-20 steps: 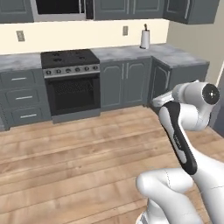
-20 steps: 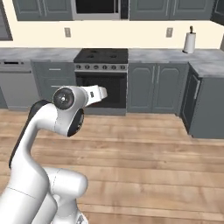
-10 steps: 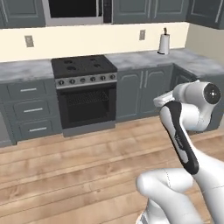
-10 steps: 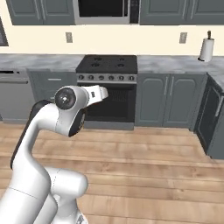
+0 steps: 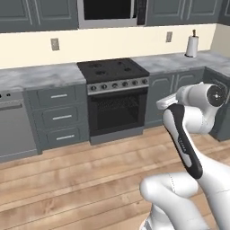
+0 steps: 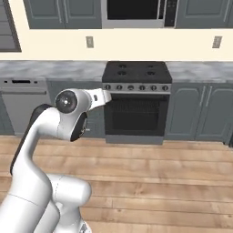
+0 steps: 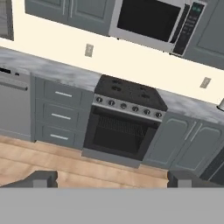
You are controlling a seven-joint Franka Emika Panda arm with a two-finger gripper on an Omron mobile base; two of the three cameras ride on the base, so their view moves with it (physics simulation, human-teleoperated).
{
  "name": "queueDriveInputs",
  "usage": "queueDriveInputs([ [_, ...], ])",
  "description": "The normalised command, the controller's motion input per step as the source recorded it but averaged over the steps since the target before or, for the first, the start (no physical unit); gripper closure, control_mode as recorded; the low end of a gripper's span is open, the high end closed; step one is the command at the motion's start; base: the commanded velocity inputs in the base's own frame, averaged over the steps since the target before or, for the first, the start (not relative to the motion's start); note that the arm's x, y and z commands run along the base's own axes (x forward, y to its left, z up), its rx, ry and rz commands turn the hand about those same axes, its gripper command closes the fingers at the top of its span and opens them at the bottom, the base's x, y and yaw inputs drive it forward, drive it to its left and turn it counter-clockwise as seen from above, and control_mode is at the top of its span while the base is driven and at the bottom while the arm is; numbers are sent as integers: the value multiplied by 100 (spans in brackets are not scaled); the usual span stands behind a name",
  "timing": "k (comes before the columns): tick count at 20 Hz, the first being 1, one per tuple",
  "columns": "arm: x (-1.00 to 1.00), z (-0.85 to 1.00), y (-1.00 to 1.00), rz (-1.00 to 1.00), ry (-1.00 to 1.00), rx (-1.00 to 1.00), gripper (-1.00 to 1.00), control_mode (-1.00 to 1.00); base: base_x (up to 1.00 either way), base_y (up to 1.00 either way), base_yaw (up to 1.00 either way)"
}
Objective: Open the cabinet directly in front. Then move the beer and the mug to the dining counter with the candle on it.
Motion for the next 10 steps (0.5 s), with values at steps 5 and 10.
queueDriveInputs([
  [5,0,0,0,0,0,0,-100,100,-11,100,-6],
  [10,0,0,0,0,0,0,-100,100,-9,100,-5],
])
